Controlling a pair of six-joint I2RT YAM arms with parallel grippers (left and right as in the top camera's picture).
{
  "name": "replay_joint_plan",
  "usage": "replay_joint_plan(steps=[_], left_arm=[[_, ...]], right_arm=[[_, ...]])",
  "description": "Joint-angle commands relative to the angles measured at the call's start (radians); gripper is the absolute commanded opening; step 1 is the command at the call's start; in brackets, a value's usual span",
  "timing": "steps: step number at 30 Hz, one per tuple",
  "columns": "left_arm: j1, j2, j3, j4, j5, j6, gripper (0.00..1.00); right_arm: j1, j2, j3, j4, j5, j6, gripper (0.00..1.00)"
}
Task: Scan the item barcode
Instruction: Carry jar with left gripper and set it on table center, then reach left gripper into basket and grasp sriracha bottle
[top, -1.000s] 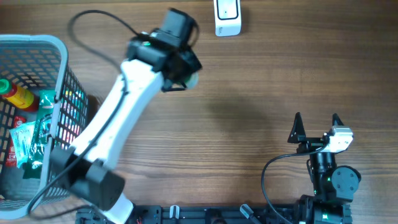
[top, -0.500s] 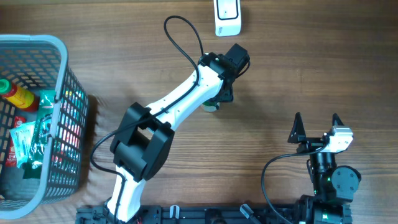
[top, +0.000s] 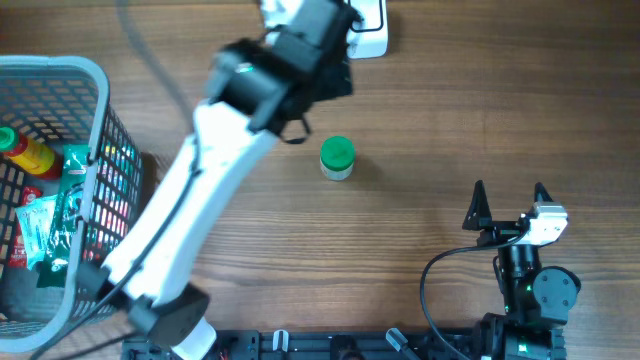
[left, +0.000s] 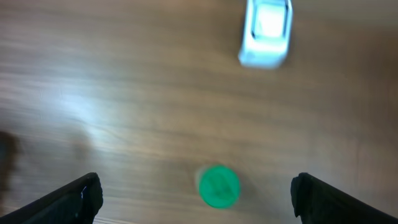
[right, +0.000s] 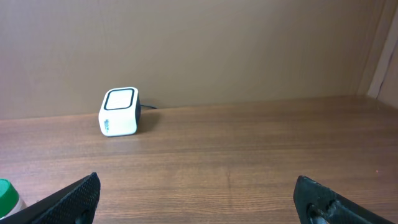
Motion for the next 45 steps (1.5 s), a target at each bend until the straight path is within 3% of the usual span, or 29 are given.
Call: replay_joint_plan(steps=[1,5,10,16,25,35,41,42,45], left_arm=[[0.126,-0.123,0.010,-0.038,-0.095,0.011,1.00],[0.414,-0.248,0.010,-0.086,-0.095,0.003,1.00],[0.848,-0.260,0.004,-0.117,-0.067,-0.156,1.00],[1.114,-0.111,-0.014,-0.122,-0.006,-0.155,1.00],[1.188,0.112,-0.085,0.008,-0.001,-0.146,1.00],[1.263,0.122,-0.411,0.431,0.125,-0.147,1.00],[1.264,0.150,-0.473,0.575,0.124,-0.147,1.00],[1.264,0.170,-0.473,0.590,0.125,-0.147,0.98],[1.264,0.206,-0.473,0.590,0.124,-0.146,0.70]], right_arm=[[-0.003,-0.005,-0.001,0.003,0.017,-0.009,1.00],[-0.003,-0.005,-0.001,0.003,0.017,-0.009,1.00],[-0.003,-0.006,-0.001,0.003,0.017,-0.010,1.00],[-0.003,-0.006,-0.001,0.003,0.017,-0.009,1.00],[-0.003,-0.005,-0.001,0.003,0.017,-0.009,1.00],[-0.003,-0.006,-0.001,0.003,0.017,-0.010,1.00],[-0.003,-0.006,-0.001,0.003,0.017,-0.010,1.00],[-0.003,-0.006,-0.001,0.003,0.017,-0.010,1.00],[-0.003,-0.005,-0.001,0.003,0.017,-0.009,1.00]])
